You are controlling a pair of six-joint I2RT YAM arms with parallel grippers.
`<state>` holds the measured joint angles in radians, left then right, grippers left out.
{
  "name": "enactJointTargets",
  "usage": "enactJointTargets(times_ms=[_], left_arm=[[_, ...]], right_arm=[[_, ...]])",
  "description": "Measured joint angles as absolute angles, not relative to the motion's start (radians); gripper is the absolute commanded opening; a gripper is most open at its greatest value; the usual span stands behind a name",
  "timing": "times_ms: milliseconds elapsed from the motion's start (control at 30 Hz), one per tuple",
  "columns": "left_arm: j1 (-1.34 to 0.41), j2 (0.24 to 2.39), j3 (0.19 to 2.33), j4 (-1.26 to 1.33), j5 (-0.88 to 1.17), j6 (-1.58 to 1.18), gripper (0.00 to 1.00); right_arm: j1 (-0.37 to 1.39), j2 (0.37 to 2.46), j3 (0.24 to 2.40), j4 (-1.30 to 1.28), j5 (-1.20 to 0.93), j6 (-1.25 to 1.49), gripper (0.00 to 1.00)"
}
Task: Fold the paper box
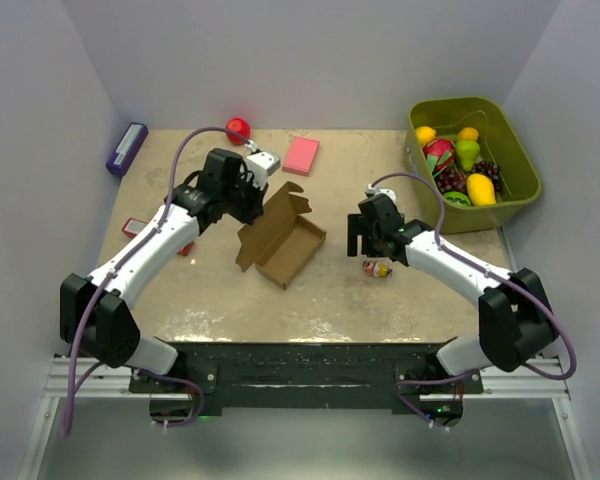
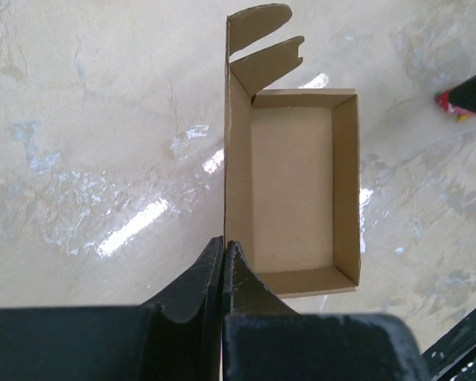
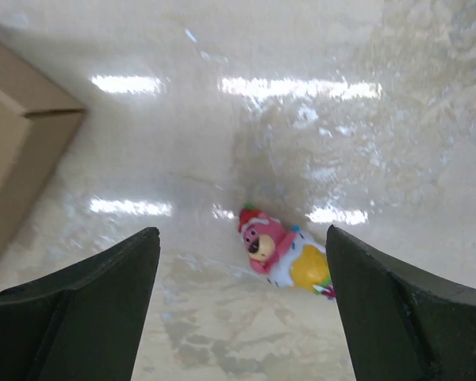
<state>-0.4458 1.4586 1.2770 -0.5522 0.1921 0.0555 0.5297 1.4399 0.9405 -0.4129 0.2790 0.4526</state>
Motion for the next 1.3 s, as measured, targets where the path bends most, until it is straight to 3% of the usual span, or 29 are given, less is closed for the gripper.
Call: enactJointTargets(times_ms=[500, 900, 1133, 1267, 1300], left_arm=[[-0.301, 1.413, 1.169, -0.516, 0.234, 0.064, 0.00], [-0.294, 1.395, 1.165, -0.497, 0.238, 0.062, 0.00], [-0.293, 1.394, 1.164, -0.494, 0.237, 0.062, 0.00], [-0.291, 1.394, 1.164, -0.494, 0.234, 0.062, 0.00], [-0.290, 1.394, 1.164, -0.493, 0.234, 0.062, 0.00]], right_arm=[[0.523, 1.647, 1.028, -0.581, 0.324, 0.298, 0.86], [0.523, 1.709, 1.054, -0.631, 0.291, 0.259, 0.74], [0.523, 1.708, 1.054, -0.654, 0.269, 0.255, 0.53], [0.523, 1.703, 1.054, -0.658, 0.263, 0.254, 0.31], [0.522, 1.702, 1.054, -0.659, 0.259, 0.253, 0.18]])
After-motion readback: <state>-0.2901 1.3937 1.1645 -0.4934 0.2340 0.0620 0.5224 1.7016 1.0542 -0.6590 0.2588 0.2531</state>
